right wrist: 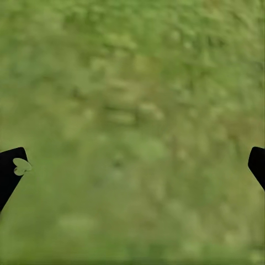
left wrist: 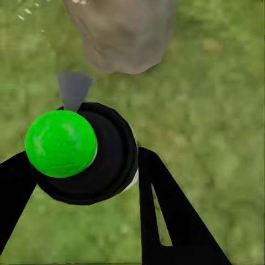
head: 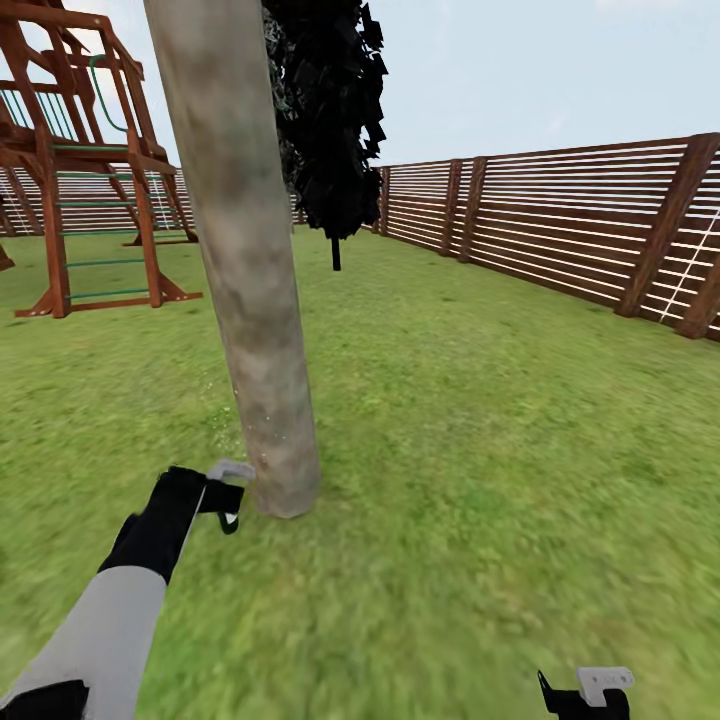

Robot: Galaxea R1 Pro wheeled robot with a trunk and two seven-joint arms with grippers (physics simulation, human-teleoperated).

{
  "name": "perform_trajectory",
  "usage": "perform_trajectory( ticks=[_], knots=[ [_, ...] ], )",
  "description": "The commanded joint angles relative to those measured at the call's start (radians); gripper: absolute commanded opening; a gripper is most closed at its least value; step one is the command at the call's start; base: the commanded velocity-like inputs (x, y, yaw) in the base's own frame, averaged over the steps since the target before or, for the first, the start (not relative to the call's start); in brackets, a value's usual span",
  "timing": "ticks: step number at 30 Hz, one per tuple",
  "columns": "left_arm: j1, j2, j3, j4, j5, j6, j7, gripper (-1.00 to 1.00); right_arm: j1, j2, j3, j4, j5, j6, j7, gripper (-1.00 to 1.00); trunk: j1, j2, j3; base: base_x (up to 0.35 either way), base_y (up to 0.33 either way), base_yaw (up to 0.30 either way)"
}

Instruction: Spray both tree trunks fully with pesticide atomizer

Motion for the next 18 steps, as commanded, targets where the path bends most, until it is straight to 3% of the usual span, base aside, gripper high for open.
perform_trajectory(
  ticks=[1,3,4,6,8,12,18],
  knots=[
    [-0.003,0.005,-0.001,-0.001,0.008,0.009,-0.011,-1.0,0.0,0.0,0.0,0.0,0.0,0.0,0.0,1.0,0.0,0.0,0.0,0.0,0.0,0.0],
    [-0.014,-0.014,-0.008,-0.009,0.009,0.021,-0.027,-1.0,0.0,0.0,0.0,0.0,0.0,0.0,-0.001,1.0,0.0,0.0,0.0,0.0,0.0,0.0],
    [-0.021,-0.048,-0.011,-0.028,0.007,0.024,-0.029,-1.0,0.0,0.0,0.0,0.0,0.0,0.0,-0.001,1.0,0.0,0.0,0.0,0.0,0.0,0.03],
    [-0.032,-0.071,-0.012,-0.054,0.006,0.062,-0.03,-1.0,0.0,0.0,0.0,0.0,0.0,0.0,-0.001,1.0,0.0,0.0,0.0,0.0,0.0,0.171],
    [-0.035,-0.066,-0.012,-0.086,0.006,0.111,-0.031,-1.0,0.0,0.0,0.0,-0.001,0.0,0.0,-0.001,1.0,0.0,0.0,0.0,0.0,0.0,0.254],
    [-0.04,-0.016,-0.003,-0.148,0.008,0.137,-0.033,-1.0,0.0,-0.003,0.0,-0.002,0.0,0.0,-0.001,1.0,0.0,0.0,0.0,0.0,0.0,0.052],
    [-0.058,-0.02,-0.012,-0.182,0.008,0.158,-0.033,-1.0,0.0,-0.006,-0.001,-0.002,0.0,0.0,-0.001,1.0,0.0,0.0,0.0,0.225,-0.096,0.002]
  ],
)
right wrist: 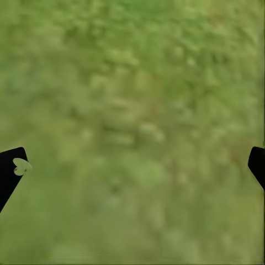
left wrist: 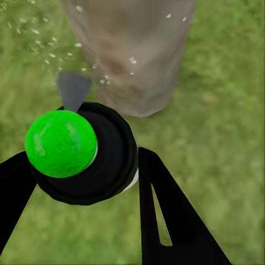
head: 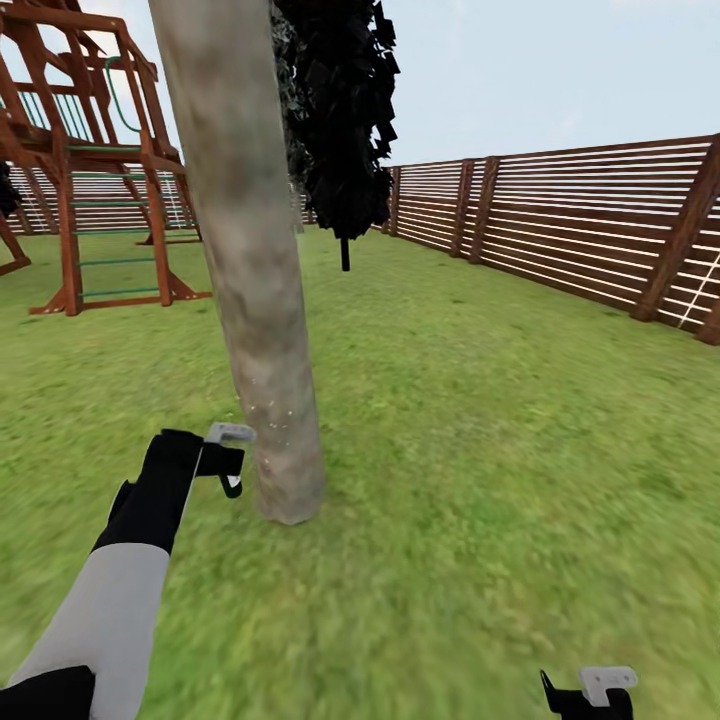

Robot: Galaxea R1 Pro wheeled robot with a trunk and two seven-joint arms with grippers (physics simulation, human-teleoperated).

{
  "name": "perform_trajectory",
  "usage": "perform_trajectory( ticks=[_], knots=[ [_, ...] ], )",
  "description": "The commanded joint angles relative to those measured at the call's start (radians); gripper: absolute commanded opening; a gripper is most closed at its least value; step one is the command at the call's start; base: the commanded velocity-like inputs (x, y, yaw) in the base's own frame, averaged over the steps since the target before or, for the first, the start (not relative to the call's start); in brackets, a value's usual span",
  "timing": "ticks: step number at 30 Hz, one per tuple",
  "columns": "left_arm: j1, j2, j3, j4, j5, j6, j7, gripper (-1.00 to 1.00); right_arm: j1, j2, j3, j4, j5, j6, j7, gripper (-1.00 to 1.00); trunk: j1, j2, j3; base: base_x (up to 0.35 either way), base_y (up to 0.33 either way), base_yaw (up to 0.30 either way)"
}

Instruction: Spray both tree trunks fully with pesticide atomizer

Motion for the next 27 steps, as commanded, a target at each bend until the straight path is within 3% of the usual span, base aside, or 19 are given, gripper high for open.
perform_trajectory(
  ticks=[1,10,20,27],
  knots=[
    [0.0,0.003,0.0,-0.006,0.003,0.008,0.0,-1.0,0.0,0.0,0.0,0.0,0.0,0.0,0.0,1.0,0.0,0.0,0.0,0.137,-0.23,0.0],
    [0.0,-0.005,0.0,-0.048,0.004,0.013,0.0,-1.0,0.0,0.003,0.001,0.0,0.0,0.0,0.0,1.0,0.0,0.0,0.0,0.004,-0.268,0.192],
    [0.006,-0.006,0.0,-0.049,0.002,0.013,0.0,-1.0,0.0,0.004,0.001,0.0,0.0,0.0,0.0,1.0,0.0,0.0,0.0,0.201,-0.199,0.044],
    [0.016,-0.006,-0.012,-0.033,0.004,0.01,0.001,-1.0,0.0,0.005,0.001,0.0,0.0,0.0,0.0,1.0,0.0,0.0,0.0,0.042,-0.267,0.258]
  ],
)
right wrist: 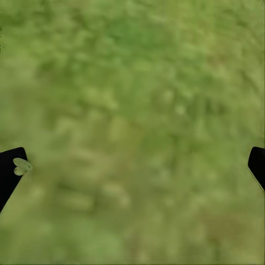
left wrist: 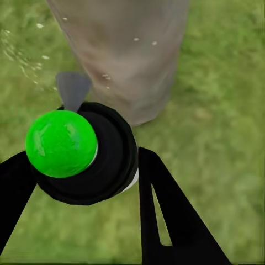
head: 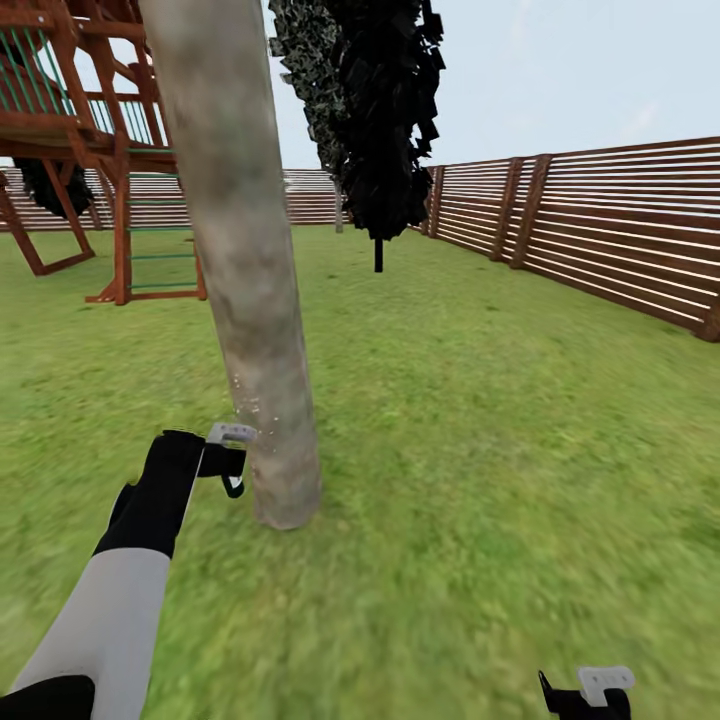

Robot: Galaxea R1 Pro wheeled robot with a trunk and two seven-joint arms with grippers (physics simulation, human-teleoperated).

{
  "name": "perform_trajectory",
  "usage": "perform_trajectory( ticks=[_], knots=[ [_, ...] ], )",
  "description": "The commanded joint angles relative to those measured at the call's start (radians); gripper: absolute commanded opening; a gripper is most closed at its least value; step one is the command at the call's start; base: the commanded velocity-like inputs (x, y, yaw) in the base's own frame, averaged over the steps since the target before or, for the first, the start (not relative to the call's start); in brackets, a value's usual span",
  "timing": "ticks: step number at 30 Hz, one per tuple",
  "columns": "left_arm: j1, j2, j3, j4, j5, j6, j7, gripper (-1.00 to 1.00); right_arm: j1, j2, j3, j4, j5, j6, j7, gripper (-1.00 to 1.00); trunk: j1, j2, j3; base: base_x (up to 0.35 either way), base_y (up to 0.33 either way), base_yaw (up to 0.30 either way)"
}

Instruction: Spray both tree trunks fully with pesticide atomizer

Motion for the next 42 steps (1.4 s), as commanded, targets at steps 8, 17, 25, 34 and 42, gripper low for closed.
perform_trajectory(
  ticks=[8,17,25,34,42],
  knots=[
    [0.047,0.012,-0.009,0.196,-0.006,-0.021,0.004,-1.0,0.0,0.002,0.0,0.0,0.0,0.0,0.001,1.0,0.0,0.0,0.0,0.238,-0.186,0.204],
    [0.063,0.01,-0.01,0.209,-0.012,-0.023,0.007,-1.0,0.0,-0.003,0.0,0.0,0.001,0.0,0.001,1.0,0.0,0.0,0.0,0.031,-0.265,0.003],
    [0.092,0.063,0.005,0.373,-0.007,-0.156,0.026,-1.0,0.0,-0.002,0.0,0.0,0.001,0.0,0.001,1.0,0.0,0.0,0.0,0.145,-0.244,0.0],
    [0.15,0.102,0.109,0.394,-0.018,-0.188,0.048,-1.0,0.0,0.001,0.0,0.0,0.0,0.0,0.001,1.0,0.0,0.0,0.0,0.238,-0.193,0.148],
    [0.159,0.094,0.111,0.509,-0.016,-0.213,0.098,-1.0,0.0,0.002,0.0,0.0,0.0,0.0,0.001,1.0,0.0,0.0,0.0,0.149,-0.115,0.09]
  ],
)
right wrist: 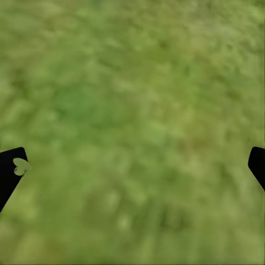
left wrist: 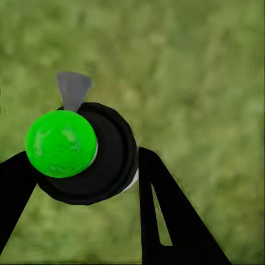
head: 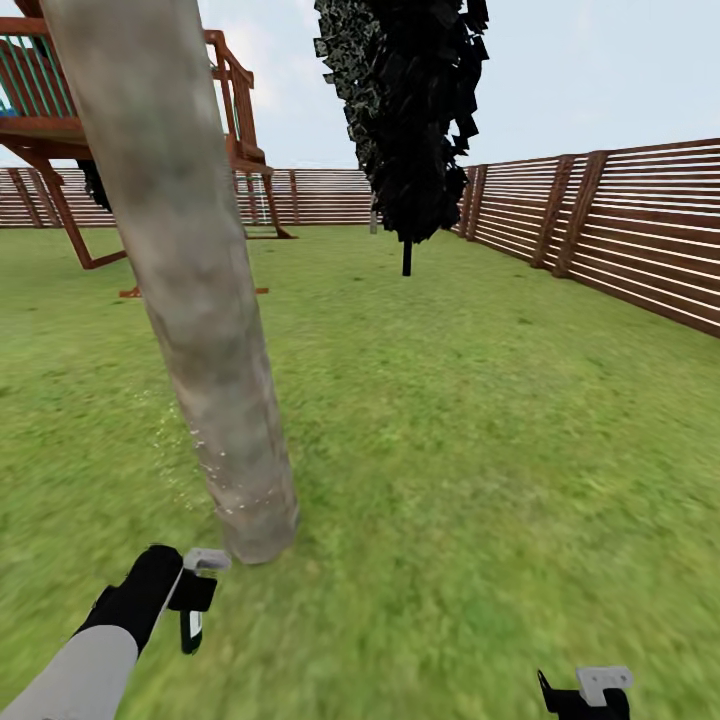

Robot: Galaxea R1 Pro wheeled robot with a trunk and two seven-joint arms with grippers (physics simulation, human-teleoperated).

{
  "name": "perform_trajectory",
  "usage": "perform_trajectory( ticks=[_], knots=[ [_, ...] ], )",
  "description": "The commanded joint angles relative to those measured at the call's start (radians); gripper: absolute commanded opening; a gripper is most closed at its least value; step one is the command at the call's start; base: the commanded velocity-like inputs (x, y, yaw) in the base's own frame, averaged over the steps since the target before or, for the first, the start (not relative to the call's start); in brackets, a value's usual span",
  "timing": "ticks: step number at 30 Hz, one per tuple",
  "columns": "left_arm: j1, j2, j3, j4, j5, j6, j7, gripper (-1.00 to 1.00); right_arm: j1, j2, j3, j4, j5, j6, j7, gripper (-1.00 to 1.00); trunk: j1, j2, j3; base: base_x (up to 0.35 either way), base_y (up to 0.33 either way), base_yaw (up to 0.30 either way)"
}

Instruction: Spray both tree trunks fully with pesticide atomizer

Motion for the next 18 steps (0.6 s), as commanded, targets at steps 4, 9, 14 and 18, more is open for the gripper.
perform_trajectory(
  ticks=[4,9,14,18],
  knots=[
    [0.03,-0.016,0.0,0.002,0.008,0.0,0.097,-1.0,0.0,0.002,0.0,0.0,0.0,0.0,0.0,1.0,0.0,0.0,0.0,0.002,-0.001,0.122],
    [0.051,-0.092,0.0,-0.006,0.002,-0.044,0.111,-1.0,0.0,0.002,0.0,0.001,0.0,0.0,0.0,1.0,0.0,0.0,0.0,0.064,-0.037,0.231],
    [0.055,-0.098,0.0,-0.018,0.004,-0.051,0.157,-1.0,0.0,0.0,0.0,0.002,0.001,0.0,0.001,1.0,0.0,0.0,0.0,0.229,-0.156,0.025],
    [0.055,-0.111,0.004,-0.017,0.01,-0.051,0.237,-1.0,0.0,0.001,0.0,0.003,0.002,0.0,0.0,1.0,0.0,0.0,0.0,0.237,-0.181,0.0]
  ],
)
